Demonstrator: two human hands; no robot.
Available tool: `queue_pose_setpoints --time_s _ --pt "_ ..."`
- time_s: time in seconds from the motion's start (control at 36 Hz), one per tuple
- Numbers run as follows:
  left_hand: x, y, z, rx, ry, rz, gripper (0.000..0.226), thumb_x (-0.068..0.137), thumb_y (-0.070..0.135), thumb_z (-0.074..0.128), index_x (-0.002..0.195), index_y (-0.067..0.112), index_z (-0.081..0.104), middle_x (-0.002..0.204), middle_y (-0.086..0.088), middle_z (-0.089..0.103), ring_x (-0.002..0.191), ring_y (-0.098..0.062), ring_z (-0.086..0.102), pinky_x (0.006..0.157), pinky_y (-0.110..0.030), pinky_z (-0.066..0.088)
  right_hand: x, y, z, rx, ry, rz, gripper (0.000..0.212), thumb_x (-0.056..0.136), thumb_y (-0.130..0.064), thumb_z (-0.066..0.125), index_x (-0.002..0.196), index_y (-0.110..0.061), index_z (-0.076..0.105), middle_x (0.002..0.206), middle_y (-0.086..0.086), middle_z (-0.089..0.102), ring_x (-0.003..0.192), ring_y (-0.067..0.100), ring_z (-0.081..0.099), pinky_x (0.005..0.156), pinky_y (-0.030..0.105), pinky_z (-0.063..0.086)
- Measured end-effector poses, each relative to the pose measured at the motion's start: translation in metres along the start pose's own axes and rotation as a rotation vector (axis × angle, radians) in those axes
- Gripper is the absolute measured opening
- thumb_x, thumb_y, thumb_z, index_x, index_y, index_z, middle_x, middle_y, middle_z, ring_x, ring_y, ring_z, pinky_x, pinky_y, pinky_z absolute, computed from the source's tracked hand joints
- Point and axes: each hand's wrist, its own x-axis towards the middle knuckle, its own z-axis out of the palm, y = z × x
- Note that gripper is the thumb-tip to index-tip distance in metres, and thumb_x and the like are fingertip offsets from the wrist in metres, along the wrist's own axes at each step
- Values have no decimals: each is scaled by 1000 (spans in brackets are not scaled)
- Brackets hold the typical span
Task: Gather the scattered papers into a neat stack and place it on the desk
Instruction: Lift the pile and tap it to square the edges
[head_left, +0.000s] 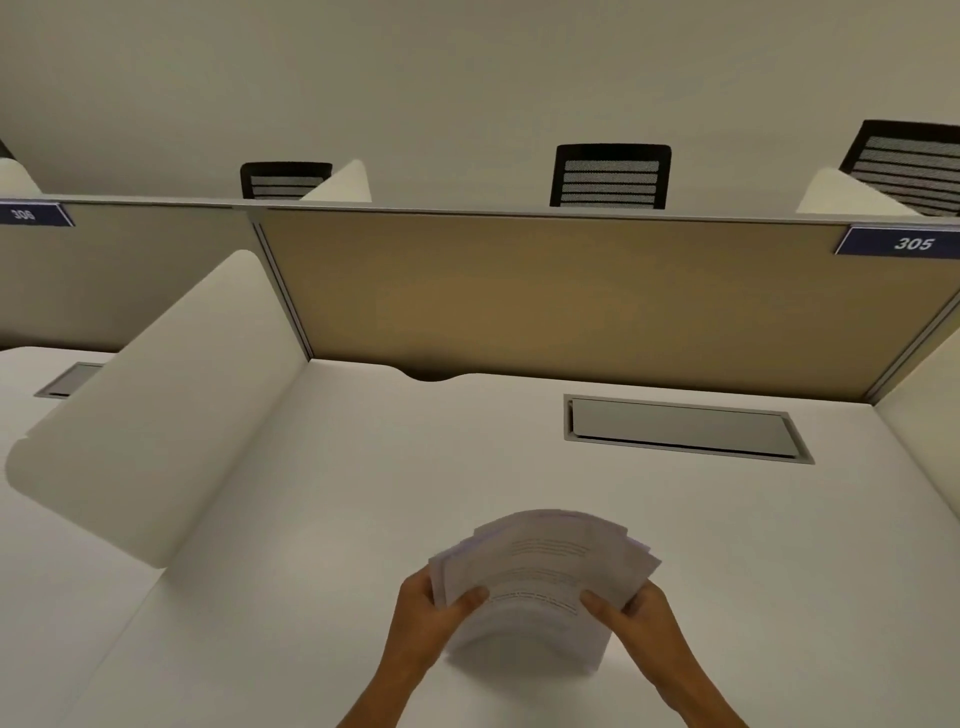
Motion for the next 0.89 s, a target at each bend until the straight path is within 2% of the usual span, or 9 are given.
queue_pose_setpoints --time_s 0.08,0.25,0.39,0.5,0.58,0.67,0.75,0.81,0.89 --pt "-3 1 2 35 7 43 28 60 43 81 84 28 77 81 -2 75 75 -17 70 68 -39 58 1 -2 2 19 48 0 26 86 -13 72 112 -15 69 95 -7 78 84 6 72 65 19 58" --pt "-3 4 11 40 12 21 36 60 40 84 89 22 75 85 -12 74 84 -36 68 73 -51 57 -4 -8 18 33 49 -7 19 92 -12 65 97 -29 71 88 -11 78 82 6 73 64 18 57" --pt "2 14 6 -72 69 13 48 49 49 82 92 29 73 86 6 78 77 -12 74 62 -30 62 -2 -15 9 32 58 -53 19 85 -11 74 97 -25 74 91 -7 79 85 12 73 70 25 59" --pt "5 11 -5 -97 49 11 53 55 42 84 100 17 71 91 -1 79 83 -20 75 64 -28 61 -1 -15 1 40 36 -55 33 79 -13 80 110 -17 70 101 -2 78 94 16 74 74 27 60" --pt "4 12 -1 -80 30 12 49 56 39 85 97 17 72 89 -5 78 81 -22 75 63 -30 61 -3 -20 3 50 29 -64 28 78 -18 81 105 -15 73 96 0 79 89 18 75 69 25 60" --pt "7 17 7 -31 20 68 35 59 44 80 84 20 74 81 -6 75 73 -22 72 61 -36 61 -1 -22 8 59 63 -71 17 80 -20 80 96 -16 76 89 3 79 85 23 74 65 26 58" --pt "5 25 13 -38 14 104 27 62 42 78 75 19 74 76 -8 71 69 -20 68 60 -33 56 -2 -25 10 90 73 -76 15 82 -15 78 96 -17 77 89 3 79 84 20 74 64 26 58" --pt "5 29 14 -57 12 134 30 63 43 78 79 17 76 81 -10 71 73 -26 69 61 -33 56 -4 -29 8 90 73 -115 20 79 -19 81 98 -18 77 92 3 78 84 18 74 66 27 58" --pt "7 29 10 -86 5 156 39 63 43 80 89 15 77 87 -7 72 79 -23 70 63 -28 58 -5 -28 3 97 42 -131 23 80 -9 79 102 -16 76 98 3 76 89 17 73 72 28 58"
